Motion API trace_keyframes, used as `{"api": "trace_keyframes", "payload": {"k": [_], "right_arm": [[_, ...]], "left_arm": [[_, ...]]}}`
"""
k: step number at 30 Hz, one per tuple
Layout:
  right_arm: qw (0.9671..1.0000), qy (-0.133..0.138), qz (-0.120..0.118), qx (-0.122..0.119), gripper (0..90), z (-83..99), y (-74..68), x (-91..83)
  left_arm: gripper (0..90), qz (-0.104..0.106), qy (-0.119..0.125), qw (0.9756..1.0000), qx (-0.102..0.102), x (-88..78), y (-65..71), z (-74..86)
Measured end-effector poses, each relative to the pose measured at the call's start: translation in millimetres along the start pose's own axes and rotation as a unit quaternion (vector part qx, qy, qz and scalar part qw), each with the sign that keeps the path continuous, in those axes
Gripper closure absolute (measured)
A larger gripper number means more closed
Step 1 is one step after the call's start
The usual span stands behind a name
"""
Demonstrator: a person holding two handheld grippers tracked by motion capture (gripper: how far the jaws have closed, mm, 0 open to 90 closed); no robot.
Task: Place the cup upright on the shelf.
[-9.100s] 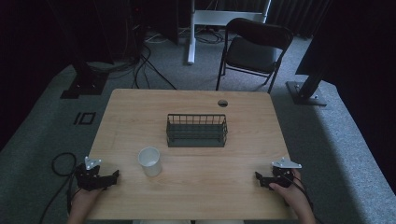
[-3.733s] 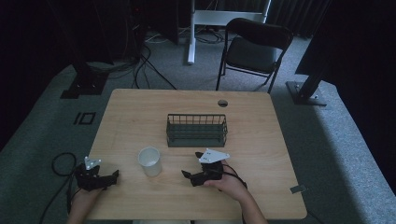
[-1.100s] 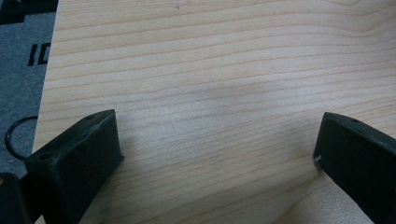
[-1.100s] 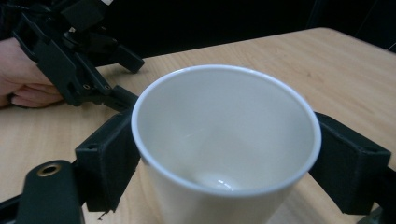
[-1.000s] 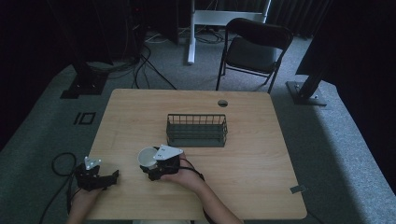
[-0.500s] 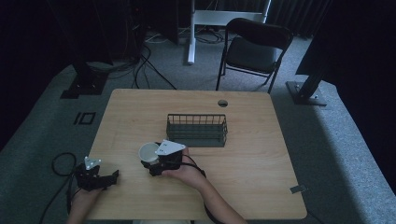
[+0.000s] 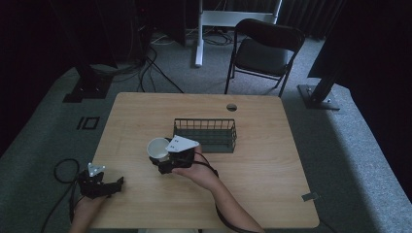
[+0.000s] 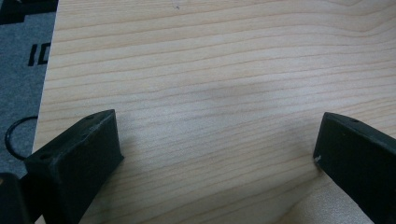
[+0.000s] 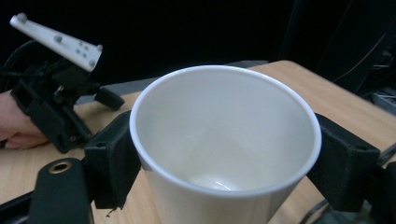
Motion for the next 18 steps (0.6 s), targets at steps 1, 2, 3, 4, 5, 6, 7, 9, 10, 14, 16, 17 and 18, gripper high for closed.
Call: {"api": "trace_keyframes", "payload": {"k": [1, 2, 3, 4, 5, 6, 7, 9, 10, 14, 16, 17, 18], "right_arm": [[1.0, 0.003, 0.002, 0.004, 19.3, -2.9, 2.4, -1.5], [1.0, 0.006, 0.004, 0.003, 19.3, -5.7, 4.9, -3.1], [0.9999, 0.006, 0.01, 0.002, 19.3, -8.6, 7.6, -4.8], [0.9998, 0.008, 0.015, 0.005, 19.3, -11.4, 10.6, -6.5], [0.9998, 0.01, 0.018, 0.005, 19.3, -14.2, 13.3, -8.2], [0.9996, 0.014, 0.023, 0.004, 19.3, -17.0, 16.4, -10.1], [0.9995, 0.017, 0.027, 0.007, 19.3, -19.7, 19.3, -12.1], [0.999, 0.024, 0.036, 0.007, 19.3, -24.7, 24.9, -16.2], [0.9987, 0.026, 0.043, 0.007, 19.3, -26.8, 27.7, -18.2], [0.9978, 0.031, 0.058, 0.009, 19.4, -31.1, 36.7, -23.8], [0.9966, 0.031, 0.076, 0.012, 19.3, -33.9, 46.7, -29.9], [0.9957, 0.035, 0.084, 0.018, 19.3, -34.5, 53.2, -33.8], [0.9957, 0.035, 0.084, 0.018, 19.3, -34.5, 53.2, -33.8]], "left_arm": [[0.8, 0.0, 0.0, 1.0, 0.0, 0.0, 0.0, 0.0], [0.8, 0.0, 0.0, 1.0, 0.0, 0.0, 0.0, 0.0], [0.8, 0.0, 0.0, 1.0, 0.0, 0.0, 0.0, 0.0], [0.8, 0.0, 0.0, 1.0, 0.0, 0.0, 0.0, 0.0], [0.8, 0.0, 0.0, 1.0, 0.0, 0.0, 0.0, 0.0], [0.8, 0.0, 0.0, 1.0, 0.0, 0.0, 0.0, 0.0], [0.8, 0.0, 0.0, 1.0, 0.0, 0.0, 0.0, 0.0], [0.8, 0.0, -0.001, 1.0, 0.0, -0.2, -0.1, -0.1], [0.8, 0.0, 0.0, 1.0, 0.0, 0.0, 0.0, 0.0], [0.8, 0.0, 0.0, 1.0, 0.0, 0.0, 0.0, 0.0], [0.8, 0.0, 0.0, 1.0, 0.0, 0.0, 0.0, 0.0], [0.8, 0.0, 0.0, 1.0, 0.0, 0.0, 0.0, 0.0], [0.8, 0.0, 0.0, 1.0, 0.0, 0.1, 0.0, 0.0]]}}
Point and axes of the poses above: each handheld gripper's, and its own axes: x roughly forward along the jaws, z roughly out of its underside, y roughly to its right, the point moved 3 cm from there along x, roughly forward along the jaws, and after that the axes turned 8 degrees about -x, right-handed, at the moved point
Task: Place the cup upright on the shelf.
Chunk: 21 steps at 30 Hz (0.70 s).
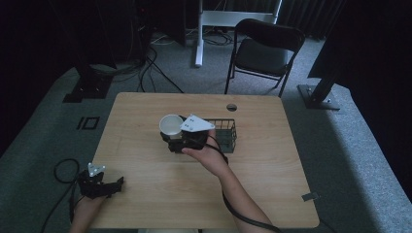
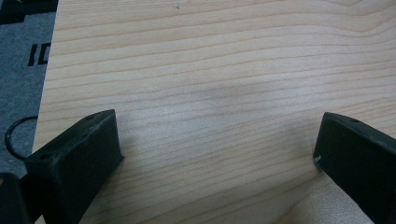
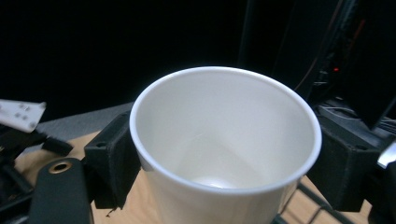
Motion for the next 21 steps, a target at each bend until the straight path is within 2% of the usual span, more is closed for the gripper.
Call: {"api": "trace_keyframes", "payload": {"k": [2, 5, 7, 10, 13, 14, 15, 17, 21], "right_arm": [[1.0, 0.0, 0.005, 0.001, 19.3, -0.2, 3.6, -1.0], [0.9996, -0.002, 0.027, 0.006, 19.3, -1.3, 20.3, -6.5], [0.9996, -0.004, 0.029, 0.004, 19.3, -1.1, 22.9, -7.4], [0.9986, -0.012, 0.051, 0.01, 19.4, 2.5, 39.0, -13.4], [0.9983, -0.014, 0.055, 0.013, 19.3, 4.1, 42.6, -15.0], [0.998, -0.016, 0.058, 0.017, 19.3, 5.9, 46.3, -16.7], [0.9969, -0.02, 0.074, 0.018, 19.3, 10.2, 54.0, -20.1], [0.996, -0.019, 0.082, 0.029, 19.3, 13.9, 60.3, -22.7], [0.9945, -0.029, 0.095, 0.03, 19.4, 22.5, 69.7, -25.8]], "left_arm": [[0.8, 0.0, 0.0, 1.0, 0.0, 0.0, 0.0, 0.0], [0.8, 0.0, 0.0, 1.0, 0.0, 0.0, 0.0, 0.0], [0.8, 0.0, 0.0, 1.0, 0.0, 0.0, 0.0, 0.0], [0.8, 0.0, 0.0, 1.0, 0.0, 0.0, 0.0, 0.0], [0.8, 0.0, 0.0, 1.0, 0.0, 0.0, 0.0, 0.0], [0.8, 0.0, 0.001, 1.0, 0.0, 0.1, 0.0, 0.0], [0.8, 0.0, 0.001, 1.0, 0.0, 0.1, 0.0, 0.0], [0.8, 0.0, 0.001, 1.0, 0.0, 0.1, 0.0, 0.0], [0.8, 0.0, 0.0, 1.0, 0.0, 0.0, 0.0, 0.1]]}}
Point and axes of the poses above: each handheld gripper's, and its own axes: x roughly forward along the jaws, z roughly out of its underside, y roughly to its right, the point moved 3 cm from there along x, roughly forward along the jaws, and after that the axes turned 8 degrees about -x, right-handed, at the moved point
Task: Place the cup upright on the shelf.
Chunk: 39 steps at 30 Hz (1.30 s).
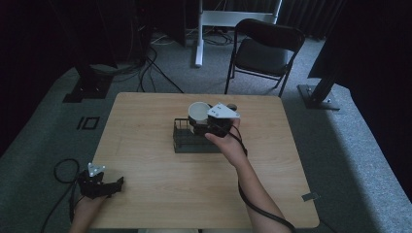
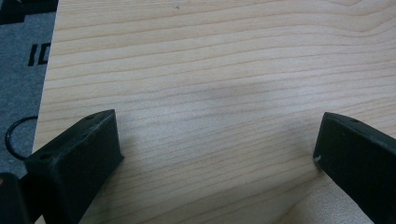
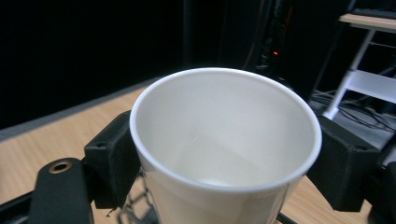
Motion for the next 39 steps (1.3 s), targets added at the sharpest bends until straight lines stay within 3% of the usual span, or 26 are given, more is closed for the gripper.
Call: {"api": "trace_keyframes", "payload": {"k": [7, 20, 29, 34, 39], "right_arm": [[0.9996, -0.019, 0.015, 0.017, 19.4, 19.9, 13.6, 2.3], [0.9977, -0.052, 0.026, 0.035, 19.4, 50.0, 21.0, 14.5], [0.9963, -0.068, 0.031, 0.042, 19.3, 62.4, 22.4, 19.3], [0.9959, -0.076, 0.034, 0.035, 19.3, 67.0, 22.8, 20.8], [0.9961, -0.071, 0.039, 0.037, 19.3, 69.3, 22.3, 21.5]], "left_arm": [[0.8, 0.0, 0.0, 1.0, 0.0, 0.0, 0.0, 0.0], [0.8, 0.0, 0.0, 1.0, 0.0, 0.0, 0.0, 0.0], [0.8, 0.0, 0.0, 1.0, 0.0, 0.0, 0.0, 0.0], [0.8, 0.0, 0.0, 1.0, 0.001, -0.1, 0.0, 0.0], [0.8, 0.0, 0.0, 1.0, 0.001, -0.1, 0.0, 0.0]]}}
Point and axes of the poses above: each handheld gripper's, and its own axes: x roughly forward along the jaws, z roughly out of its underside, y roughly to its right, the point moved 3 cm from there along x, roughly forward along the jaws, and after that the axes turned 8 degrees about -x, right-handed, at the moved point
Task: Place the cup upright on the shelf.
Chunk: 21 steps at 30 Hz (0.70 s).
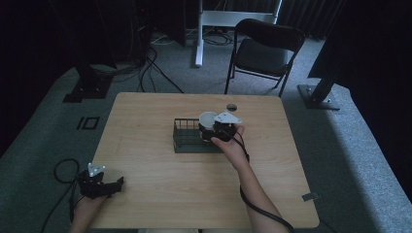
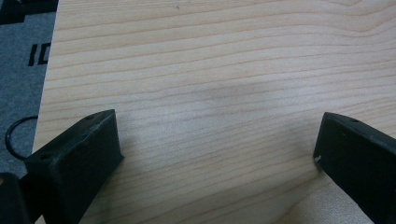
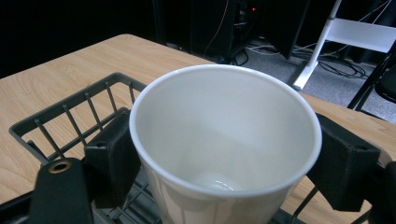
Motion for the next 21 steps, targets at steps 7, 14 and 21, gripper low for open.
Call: {"api": "trace_keyframes", "payload": {"k": [7, 14, 21], "right_arm": [[0.9999, -0.009, -0.006, 0.012, 19.0, -1.2, 1.8, -1.0], [0.9998, -0.005, -0.02, 0.0, 12.5, -1.6, -0.9, -3.6], [0.9995, -0.008, -0.028, 0.007, 12.1, 1.0, 0.3, -11.8]], "left_arm": [[0.8, 0.0, 0.0, 1.0, 0.0, 0.0, 0.0, 0.0], [0.8, 0.0, 0.0, 1.0, 0.0, 0.0, 0.0, 0.0], [0.8, 0.0, 0.0, 1.0, 0.0, 0.1, 0.0, 0.0]]}}
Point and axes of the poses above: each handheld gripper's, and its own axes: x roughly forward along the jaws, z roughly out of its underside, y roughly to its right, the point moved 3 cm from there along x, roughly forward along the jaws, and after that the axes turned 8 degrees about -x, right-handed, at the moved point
